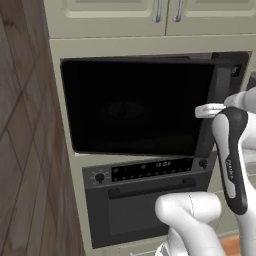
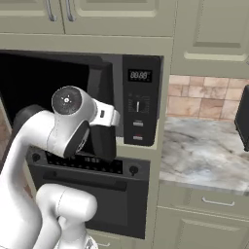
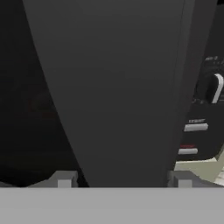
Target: Retrieve the reheated potato from the microwave, then place the potato, cheese, and condiment on the cutting board.
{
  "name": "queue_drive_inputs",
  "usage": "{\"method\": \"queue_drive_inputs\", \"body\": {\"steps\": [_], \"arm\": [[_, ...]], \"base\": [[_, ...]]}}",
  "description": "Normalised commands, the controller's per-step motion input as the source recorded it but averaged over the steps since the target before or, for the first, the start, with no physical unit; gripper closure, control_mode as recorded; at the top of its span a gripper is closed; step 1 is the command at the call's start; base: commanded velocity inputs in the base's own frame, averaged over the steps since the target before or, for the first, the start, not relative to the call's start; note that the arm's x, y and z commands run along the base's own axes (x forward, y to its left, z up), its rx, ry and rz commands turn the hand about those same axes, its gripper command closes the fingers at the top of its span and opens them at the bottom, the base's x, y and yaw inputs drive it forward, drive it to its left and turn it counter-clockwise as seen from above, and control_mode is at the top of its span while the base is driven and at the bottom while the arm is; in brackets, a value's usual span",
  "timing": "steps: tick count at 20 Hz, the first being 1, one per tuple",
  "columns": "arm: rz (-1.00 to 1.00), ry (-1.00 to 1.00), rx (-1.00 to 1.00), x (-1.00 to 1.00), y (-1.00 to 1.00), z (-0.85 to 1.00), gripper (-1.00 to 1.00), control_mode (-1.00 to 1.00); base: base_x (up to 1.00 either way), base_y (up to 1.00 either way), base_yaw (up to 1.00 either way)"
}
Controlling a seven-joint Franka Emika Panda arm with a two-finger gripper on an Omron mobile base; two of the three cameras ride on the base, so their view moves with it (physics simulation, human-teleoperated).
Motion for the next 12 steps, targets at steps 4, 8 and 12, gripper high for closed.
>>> {"method": "queue_drive_inputs", "body": {"steps": [4, 8, 12], "arm": [[-0.05, 0.05, 0.01, -0.64, 0.08, 0.27, 1.00, -1.00], [-0.01, 0.00, 0.00, -0.69, 0.15, 0.27, 1.00, -1.00], [-0.05, -0.03, 0.00, -0.75, 0.21, 0.27, 1.00, -1.00]], "base": [[0.00, 0.00, 0.00], [0.00, 0.00, 0.00], [0.00, 0.00, 0.00]]}}
